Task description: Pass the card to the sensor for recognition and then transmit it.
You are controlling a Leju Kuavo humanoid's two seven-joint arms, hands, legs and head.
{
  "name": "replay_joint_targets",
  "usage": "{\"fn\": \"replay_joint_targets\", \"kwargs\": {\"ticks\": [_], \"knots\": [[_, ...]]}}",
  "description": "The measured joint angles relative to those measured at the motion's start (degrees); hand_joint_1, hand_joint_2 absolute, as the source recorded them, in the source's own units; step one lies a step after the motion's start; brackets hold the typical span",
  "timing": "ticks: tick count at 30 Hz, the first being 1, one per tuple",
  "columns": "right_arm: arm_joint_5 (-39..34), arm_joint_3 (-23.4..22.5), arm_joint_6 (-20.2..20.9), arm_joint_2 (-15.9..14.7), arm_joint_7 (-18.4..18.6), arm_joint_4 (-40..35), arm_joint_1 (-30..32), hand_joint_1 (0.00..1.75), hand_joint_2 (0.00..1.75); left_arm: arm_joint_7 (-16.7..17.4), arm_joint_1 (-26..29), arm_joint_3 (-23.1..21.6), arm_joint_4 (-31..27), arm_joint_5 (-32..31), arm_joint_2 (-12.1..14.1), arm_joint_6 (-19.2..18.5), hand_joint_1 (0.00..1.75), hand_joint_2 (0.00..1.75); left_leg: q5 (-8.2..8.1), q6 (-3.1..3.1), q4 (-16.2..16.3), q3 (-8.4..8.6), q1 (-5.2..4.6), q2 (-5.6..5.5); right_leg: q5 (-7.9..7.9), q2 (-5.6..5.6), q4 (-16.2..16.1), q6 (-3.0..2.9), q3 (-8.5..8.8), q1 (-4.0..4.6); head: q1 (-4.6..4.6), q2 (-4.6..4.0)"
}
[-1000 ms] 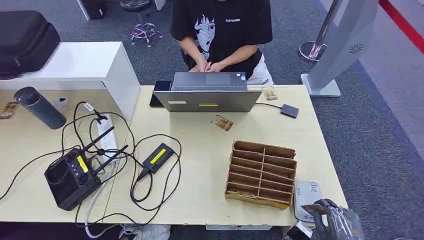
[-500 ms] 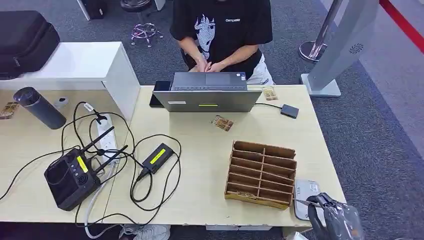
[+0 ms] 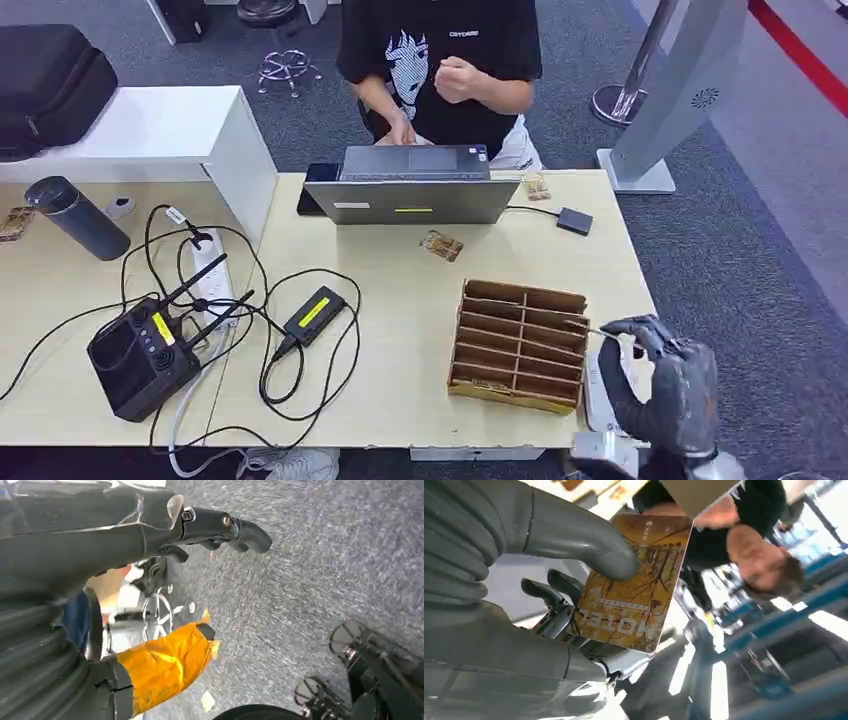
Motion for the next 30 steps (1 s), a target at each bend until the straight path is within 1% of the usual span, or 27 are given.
{"fn": "replay_joint_targets", "kwargs": {"ticks": [1, 2, 3, 4, 7, 9, 11, 13, 14, 19, 20, 21, 22, 30], "knots": [[-0.98, 1.88, 3.11, 0.06, 3.59, 2.85, -6.01, 1.75, 1.75, 0.00, 0.01, -0.50, 0.00, -0.65, 0.58, -0.91, 0.00, 1.75, 0.06, 0.04, 0.01, -0.19, 0.00, 0.22, 0.09, 0.21, 0.00, -0.06, -0.09, 0.00, -0.04, 0.00], [-2.06, 3.52, 6.75, 0.28, 7.92, 7.15, -12.45, 1.75, 1.75, 0.00, -0.02, -1.07, 0.00, -1.25, 1.18, -1.68, 0.00, 1.75, 0.10, 0.05, 0.01, -0.15, 0.00, 0.45, 0.17, 0.42, 0.00, 0.00, -0.18, 0.00, -0.05, 0.00], [-2.73, 4.68, 8.74, 0.66, 10.38, 10.26, -17.52, 1.75, 1.75, 0.00, -0.06, -1.55, 0.00, -1.62, 1.88, -2.21, 0.00, 1.75, 0.24, -0.03, 0.02, -0.16, 0.00, 0.48, 0.26, 0.49, 0.00, 0.01, -0.21, 0.00, -0.07, 0.00], [-3.56, 5.96, 10.64, 1.12, 12.54, 14.08, -22.52, 1.75, 1.75, 0.00, -0.07, -2.12, 0.00, -1.99, 2.55, -2.84, 0.00, 1.75, 0.40, 0.11, 0.03, -0.25, 0.00, 0.34, 0.26, 0.40, 0.01, 0.01, -0.20, 0.00, -0.04, 0.00], [-6.49, 8.54, 14.68, 3.32, 16.97, 25.12, -36.19, 1.75, 1.75, 0.09, 0.50, -3.62, 0.00, -2.82, 4.23, -4.39, 0.00, 1.75, 0.69, -0.14, 0.04, -0.39, 0.00, -0.03, 0.45, 0.11, 0.15, -0.15, -0.45, 0.00, -0.09, 0.00], [-7.25, 9.65, 16.09, 4.22, 18.74, 31.80, -42.80, 1.75, 1.75, 0.22, 0.73, -4.46, 0.00, -3.12, 5.07, -4.52, 0.00, 1.75, 0.75, -0.12, 0.03, -0.44, 0.05, -0.33, 0.44, -0.18, 0.16, -0.15, -0.46, 0.00, -0.02, 0.00], [-7.30, 10.79, 16.32, 5.20, 19.87, 37.33, -47.85, 1.75, 1.75, 0.22, 0.91, -4.96, 0.04, -3.12, 5.61, -4.67, 0.00, 1.75, 0.76, -0.13, 0.03, -0.50, 0.06, -0.45, 0.43, -0.28, 0.19, -0.16, -0.49, 0.01, -0.02, 0.00], [-7.14, 11.75, 15.92, 6.01, 20.27, 41.44, -51.32, 1.75, 1.75, 0.24, 0.94, -5.42, 0.13, -3.10, 5.97, -4.89, 0.00, 1.75, 0.75, -0.13, 0.02, -0.53, 0.06, -0.47, 0.39, -0.31, 0.20, -0.21, -0.51, 0.02, -0.04, 0.00], [-6.97, 12.24, 15.75, 6.36, 20.29, 43.01, -52.50, 1.75, 1.75, 0.24, 0.93, -5.57, 0.24, -3.08, 6.05, -4.96, 0.00, 1.75, 0.74, -0.15, 0.01, -0.53, 0.06, -0.48, 0.38, -0.31, 0.20, -0.21, -0.51, 0.05, -0.04, 0.00], [-5.59, 14.50, 14.98, 7.32, 20.79, 48.38, -55.92, 1.62, 1.75, 0.24, 0.96, -6.05, 0.28, -3.01, 6.49, -5.31, 0.00, 1.75, 0.72, -0.14, 0.01, -0.64, 0.06, -0.48, 0.33, -0.33, 0.19, -0.20, -0.60, 0.04, -0.04, 0.00], [-5.42, 14.96, 14.61, 7.36, 20.92, 49.01, -56.31, 0.73, 1.75, 0.22, 0.96, -6.07, 0.30, -3.01, 6.53, -5.46, 0.00, 1.75, 0.72, -0.14, 0.01, -0.64, 0.05, -0.47, 0.33, -0.33, 0.18, -0.20, -0.60, 0.04, -0.02, 0.00], [-5.37, 15.32, 14.26, 7.43, 20.97, 49.45, -56.59, 0.05, 1.75, 0.24, 0.96, -6.10, 0.31, -3.01, 6.62, -5.53, 0.00, 1.75, 0.72, -0.14, 0.01, -0.64, 0.05, -0.47, 0.33, -0.33, 0.18, -0.19, -0.60, 0.04, -0.04, 0.00], [-5.39, 15.66, 13.91, 7.52, 20.97, 49.84, -56.76, 0.00, 1.75, 0.22, 0.97, -6.14, 0.31, -3.01, 6.68, -5.57, 0.00, 1.75, 0.72, -0.14, 0.01, -0.64, 0.05, -0.47, 0.33, -0.33, 0.18, -0.19, -0.60, 0.04, -0.04, 0.00], [-5.33, 17.83, 11.90, 7.65, 20.64, 51.59, -56.87, 0.00, 1.75, 0.24, 1.16, -6.69, 0.33, -2.88, 6.75, -5.55, 0.00, 1.75, 0.72, -0.14, 0.02, -0.64, 0.05, -0.47, 0.34, -0.36, 0.18, -0.19, -0.60, 0.04, -0.04, 0.00]]}}
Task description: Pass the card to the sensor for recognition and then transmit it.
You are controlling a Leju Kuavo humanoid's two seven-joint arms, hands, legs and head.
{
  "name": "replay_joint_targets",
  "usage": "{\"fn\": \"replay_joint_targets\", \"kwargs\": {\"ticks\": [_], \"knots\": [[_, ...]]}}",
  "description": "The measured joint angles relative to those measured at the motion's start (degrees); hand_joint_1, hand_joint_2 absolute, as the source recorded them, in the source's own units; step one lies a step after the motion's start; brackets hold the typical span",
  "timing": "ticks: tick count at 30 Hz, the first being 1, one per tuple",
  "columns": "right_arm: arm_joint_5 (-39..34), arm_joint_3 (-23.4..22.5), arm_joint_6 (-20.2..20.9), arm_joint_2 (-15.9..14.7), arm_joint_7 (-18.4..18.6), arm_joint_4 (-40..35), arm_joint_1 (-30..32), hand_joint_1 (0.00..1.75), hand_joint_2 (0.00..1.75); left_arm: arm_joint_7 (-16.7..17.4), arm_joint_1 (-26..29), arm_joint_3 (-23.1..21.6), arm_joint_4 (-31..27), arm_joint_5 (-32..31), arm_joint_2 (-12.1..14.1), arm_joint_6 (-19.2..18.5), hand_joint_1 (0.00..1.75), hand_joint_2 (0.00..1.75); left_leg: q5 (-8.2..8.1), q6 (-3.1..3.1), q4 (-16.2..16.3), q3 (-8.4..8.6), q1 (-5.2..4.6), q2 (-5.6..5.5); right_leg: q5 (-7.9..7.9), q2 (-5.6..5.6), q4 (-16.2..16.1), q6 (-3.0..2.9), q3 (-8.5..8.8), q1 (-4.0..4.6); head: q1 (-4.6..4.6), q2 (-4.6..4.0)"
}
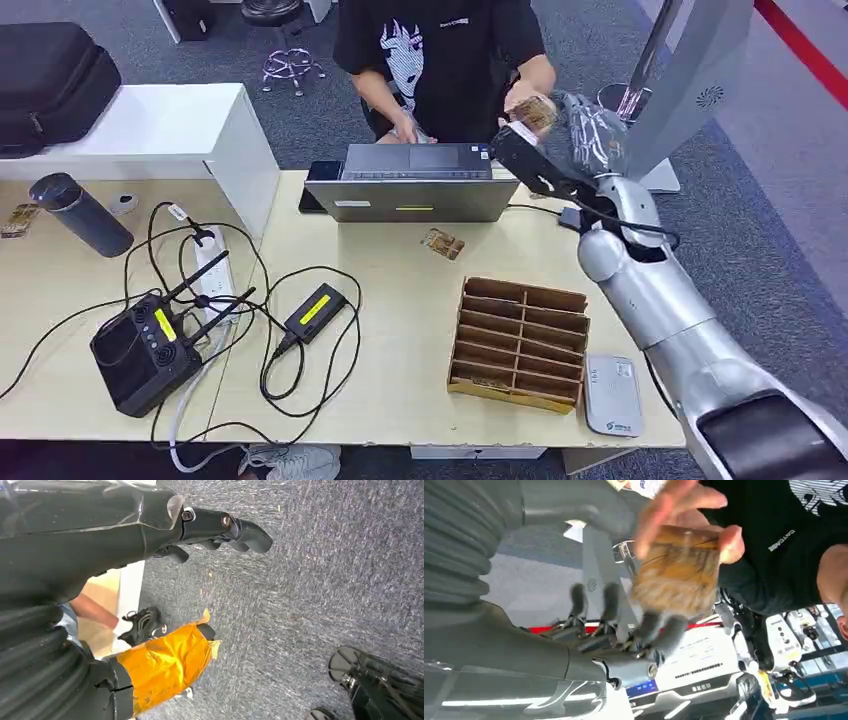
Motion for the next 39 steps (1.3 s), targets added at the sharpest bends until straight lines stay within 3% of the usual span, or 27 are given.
{"fn": "replay_joint_targets", "kwargs": {"ticks": [3, 7, 10, 13, 16, 21, 26, 32, 39], "knots": [[-0.61, 0.57, -1.85, -0.07, -1.57, -0.72, 0.80, 0.00, 1.75, 0.00, 0.01, -0.17, 0.00, 0.44, -0.18, 0.15, 0.00, 1.75, 0.00, 0.00, 0.01, 0.02, 0.00, 0.00, 0.00, 0.00, -0.01, 0.00, -0.04, 0.00, 0.00, 0.00], [-1.01, 1.09, -8.05, -1.75, -4.09, -7.20, 5.86, 0.00, 1.75, -0.02, 0.17, -0.15, 0.00, 1.92, -1.27, 1.37, 0.00, 1.75, 0.00, 0.00, 0.01, 0.34, 0.00, -0.06, 0.00, -0.03, -0.01, 0.00, -0.08, 0.00, 0.00, 0.00], [-2.14, 1.35, -13.21, -3.92, -7.52, -15.55, 12.78, 0.00, 1.75, 0.00, 0.13, -0.15, 0.00, 3.02, -2.60, 2.56, 0.00, 1.75, -0.09, 0.00, 0.01, 0.36, 0.02, -0.17, -0.08, -0.15, -0.11, 0.04, -0.02, 0.02, 0.02, 0.00], [-1.48, 1.88, -19.02, -6.78, -11.63, -25.92, 23.96, 0.00, 1.75, 0.00, 0.11, -0.09, 0.00, 3.96, -4.07, 3.74, 0.00, 1.75, -0.25, 0.09, 0.01, 0.37, 0.00, -0.31, -0.23, -0.31, -0.14, 0.15, 0.07, 0.01, 0.00, 0.00], [-2.46, 1.23, -20.08, -8.65, -17.56, -35.13, 35.65, 0.00, 1.75, 0.00, -0.08, 0.13, 0.00, 4.53, -5.39, 4.68, 0.00, 1.75, -0.37, 0.18, 0.01, 0.38, -0.01, -0.34, -0.32, -0.39, -0.16, 0.13, 0.09, 0.01, 0.02, 0.00], [-11.26, -1.44, -20.30, -9.90, -28.38, -45.83, 52.46, 0.00, 1.75, 0.00, -0.47, 0.77, 0.00, 5.11, -6.51, 5.64, 0.00, 1.75, -0.52, 0.08, 0.01, 0.38, -0.02, -0.30, -0.44, -0.36, -0.16, 0.05, 0.07, 0.00, 0.00, 0.00], [-9.59, -4.66, -20.39, -10.03, -34.54, -52.15, 63.84, 0.00, 1.75, 0.00, -0.81, 0.81, 0.00, 5.09, -6.84, 6.27, 0.00, 1.75, -0.55, 0.08, 0.00, 0.42, -0.02, -0.27, -0.51, -0.32, -0.15, 0.09, 0.09, 0.00, 0.00, 0.00], [-5.27, -6.91, -20.37, -9.73, -36.41, -54.71, 71.00, 0.00, 1.75, 0.00, -1.14, 0.81, 0.00, 4.88, -6.86, 6.42, 0.00, 1.75, -0.55, 0.08, -0.01, 0.46, -0.02, -0.22, -0.51, -0.27, -0.14, 0.08, 0.12, 0.00, 0.00, 0.00], [-3.19, -7.48, -20.37, -8.31, -34.99, -53.40, 72.28, 0.00, 1.75, 0.00, -1.37, 0.81, 0.00, 4.85, -6.84, 6.75, 0.00, 1.75, -0.54, 0.08, -0.01, 0.57, -0.03, -0.17, -0.51, -0.22, -0.14, 0.08, 0.22, -0.01, 0.00, 0.00]]}}
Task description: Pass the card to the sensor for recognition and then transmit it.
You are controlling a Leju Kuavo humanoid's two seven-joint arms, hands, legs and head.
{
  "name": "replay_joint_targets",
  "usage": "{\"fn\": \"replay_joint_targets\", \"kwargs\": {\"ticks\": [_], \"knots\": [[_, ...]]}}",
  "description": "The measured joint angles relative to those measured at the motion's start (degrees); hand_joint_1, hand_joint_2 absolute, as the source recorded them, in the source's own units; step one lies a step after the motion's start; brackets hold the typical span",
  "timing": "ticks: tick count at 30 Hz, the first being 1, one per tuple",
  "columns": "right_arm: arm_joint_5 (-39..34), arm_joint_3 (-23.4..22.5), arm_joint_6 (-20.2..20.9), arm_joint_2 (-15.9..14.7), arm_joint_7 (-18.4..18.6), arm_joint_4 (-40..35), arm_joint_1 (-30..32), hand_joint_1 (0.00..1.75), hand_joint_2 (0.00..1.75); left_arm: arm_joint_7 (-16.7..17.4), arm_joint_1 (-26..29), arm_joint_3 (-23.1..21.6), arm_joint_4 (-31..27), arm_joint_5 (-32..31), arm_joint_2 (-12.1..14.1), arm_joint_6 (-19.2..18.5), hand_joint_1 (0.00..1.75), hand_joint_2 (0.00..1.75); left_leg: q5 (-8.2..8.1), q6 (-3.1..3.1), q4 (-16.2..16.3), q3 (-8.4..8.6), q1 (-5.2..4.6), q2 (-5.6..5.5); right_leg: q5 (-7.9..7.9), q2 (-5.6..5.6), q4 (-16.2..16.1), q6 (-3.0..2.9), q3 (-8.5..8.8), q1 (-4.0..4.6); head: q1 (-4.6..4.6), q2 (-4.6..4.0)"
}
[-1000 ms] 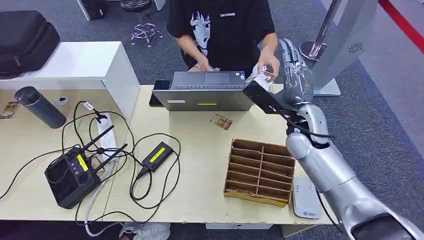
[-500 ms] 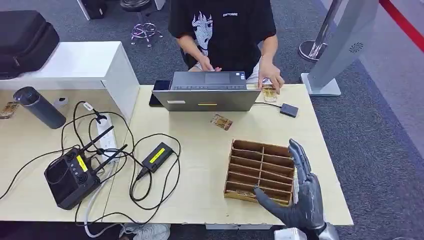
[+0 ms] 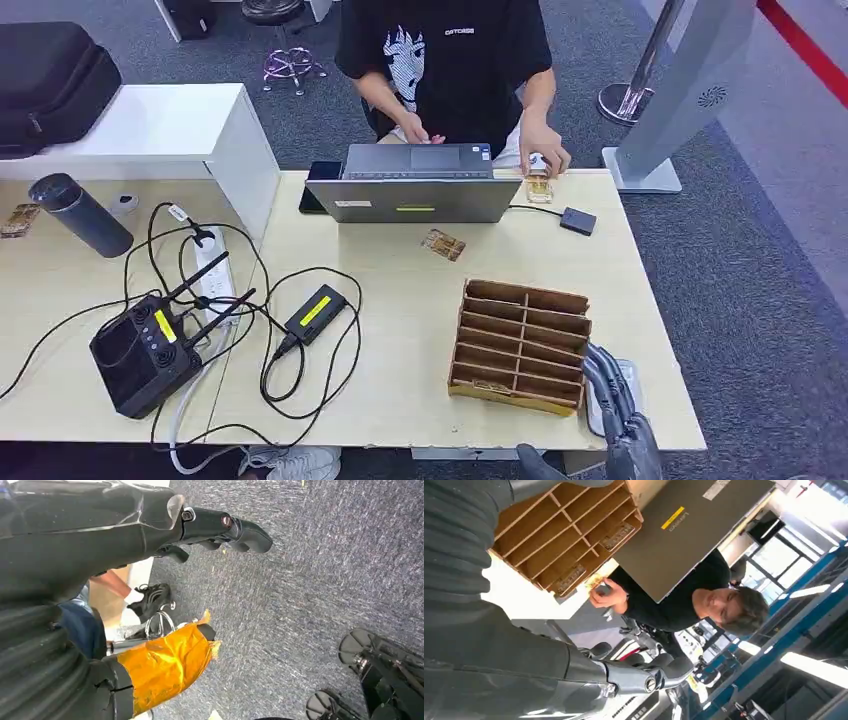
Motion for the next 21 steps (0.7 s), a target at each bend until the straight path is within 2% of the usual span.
{"fn": "replay_joint_targets", "kwargs": {"ticks": [4, 8, 12, 15, 19, 21], "knots": [[0.50, -0.11, 0.00, 0.46, 0.56, 0.79, 0.10, 0.00, 1.75, 0.00, -0.03, 0.00, 0.00, -0.09, 0.00, 0.00, 0.00, 1.75, 0.00, 0.00, 0.00, 0.00, 0.00, 0.00, 0.00, 0.01, 0.00, 0.00, 0.00, 0.00, 0.00, 0.00], [4.23, 0.15, 0.00, 0.92, 2.51, 3.27, -0.63, 0.00, 1.75, 0.00, -0.05, -0.02, 0.00, -0.52, 0.11, -0.50, 0.00, 1.75, 0.00, 0.00, 0.00, 0.00, 0.00, 0.00, 0.00, 0.01, 0.01, 0.00, 0.01, 0.00, 0.00, 0.00], [15.75, -0.96, 0.00, 3.19, 3.30, 6.08, -1.57, 0.00, 1.75, 0.00, -0.03, -0.18, 0.00, -0.96, 0.35, -1.05, 0.00, 1.75, 0.00, 0.00, 0.00, 0.00, 0.01, 0.00, 0.00, 0.01, 0.01, 0.00, 0.01, 0.01, 0.00, 0.00], [21.76, -2.36, 0.00, 5.31, 4.33, 8.35, -2.66, 0.00, 1.75, 0.00, -0.02, -0.50, 0.00, -1.24, 0.48, -1.44, 0.00, 1.75, 0.01, -0.01, -0.01, -0.01, 0.02, 0.01, 0.00, 0.02, 0.02, 0.00, 0.01, 0.01, 0.00, 0.00], [31.42, -3.63, 0.00, 8.70, 8.69, 12.52, -4.85, 0.00, 1.75, 0.00, 0.08, -1.36, 0.00, -1.73, 0.77, -2.19, 0.00, 1.75, 0.02, -0.03, -0.01, 0.00, 0.02, 0.01, 0.00, 0.02, 0.03, -0.01, 0.01, 0.02, 0.00, 0.00], [33.07, -3.89, 0.00, 9.62, 9.62, 13.68, -5.58, 0.00, 1.75, 0.00, 0.10, -1.62, 0.00, -1.75, 0.90, -2.49, 0.00, 1.75, 0.03, -0.03, -0.01, 0.00, 0.02, 0.01, 0.01, 0.02, 0.03, -0.01, 0.02, 0.02, 0.00, 0.00]]}}
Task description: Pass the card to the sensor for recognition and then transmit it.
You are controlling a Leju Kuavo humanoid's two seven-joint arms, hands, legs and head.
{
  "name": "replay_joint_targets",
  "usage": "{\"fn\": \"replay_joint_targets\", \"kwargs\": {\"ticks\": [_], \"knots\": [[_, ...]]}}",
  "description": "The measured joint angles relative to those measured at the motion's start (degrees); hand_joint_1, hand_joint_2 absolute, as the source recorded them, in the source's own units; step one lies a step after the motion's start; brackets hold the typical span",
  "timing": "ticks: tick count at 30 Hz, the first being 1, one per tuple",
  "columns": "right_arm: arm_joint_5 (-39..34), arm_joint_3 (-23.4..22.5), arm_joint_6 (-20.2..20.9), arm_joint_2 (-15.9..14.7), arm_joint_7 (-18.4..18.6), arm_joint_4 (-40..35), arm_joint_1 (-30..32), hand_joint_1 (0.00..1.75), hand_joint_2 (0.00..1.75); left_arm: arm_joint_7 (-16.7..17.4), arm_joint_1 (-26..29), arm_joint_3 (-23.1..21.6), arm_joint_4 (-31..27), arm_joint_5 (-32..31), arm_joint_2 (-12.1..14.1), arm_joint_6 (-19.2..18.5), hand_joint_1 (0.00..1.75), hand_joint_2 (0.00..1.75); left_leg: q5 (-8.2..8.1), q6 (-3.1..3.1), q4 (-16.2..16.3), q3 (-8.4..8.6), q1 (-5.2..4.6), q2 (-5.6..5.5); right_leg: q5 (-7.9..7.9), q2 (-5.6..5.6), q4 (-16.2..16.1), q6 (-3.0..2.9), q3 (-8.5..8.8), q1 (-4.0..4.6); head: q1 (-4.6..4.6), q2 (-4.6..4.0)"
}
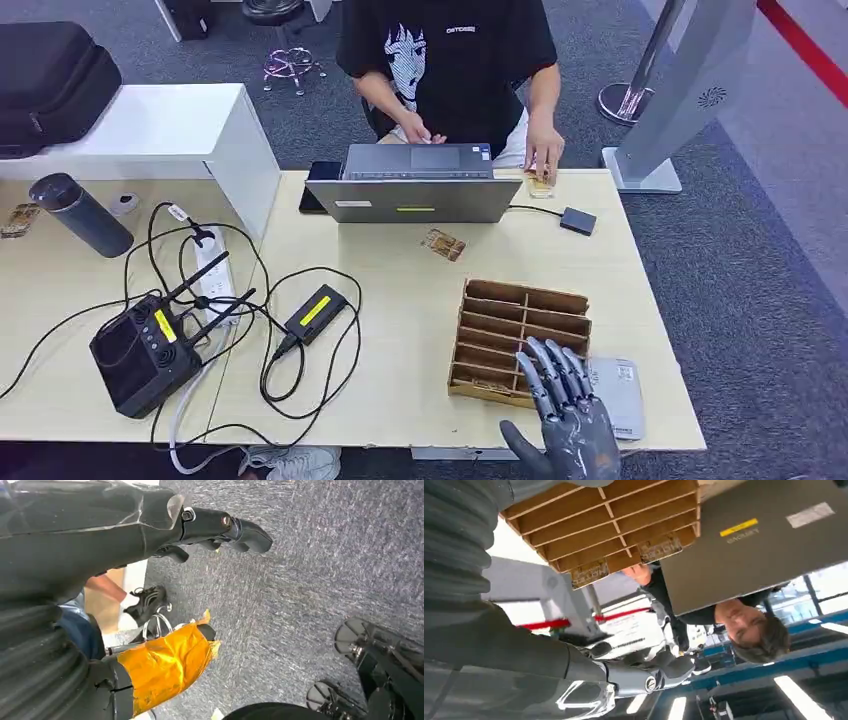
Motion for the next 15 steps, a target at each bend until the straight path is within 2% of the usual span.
{"fn": "replay_joint_targets", "kwargs": {"ticks": [9, 15], "knots": [[0.52, -0.44, -0.02, 1.94, 0.28, 2.84, -1.25, 0.00, 1.75, 0.00, -0.01, -0.57, 0.00, -0.04, 0.15, -0.13, 0.00, 1.75, -0.01, 0.00, 0.00, -0.02, -0.01, 0.00, 0.00, 0.00, 0.00, 0.00, -0.01, -0.01, 0.02, 0.00], [2.60, -0.33, -0.02, 2.29, 3.48, 4.04, -2.16, 0.00, 1.75, 0.00, -0.01, -0.92, 0.00, 0.11, 0.28, -0.50, 0.00, 1.75, -0.01, 0.00, 0.00, -0.02, -0.01, 0.00, 0.00, 0.00, 0.00, 0.00, -0.01, -0.01, 0.00, 0.00]]}}
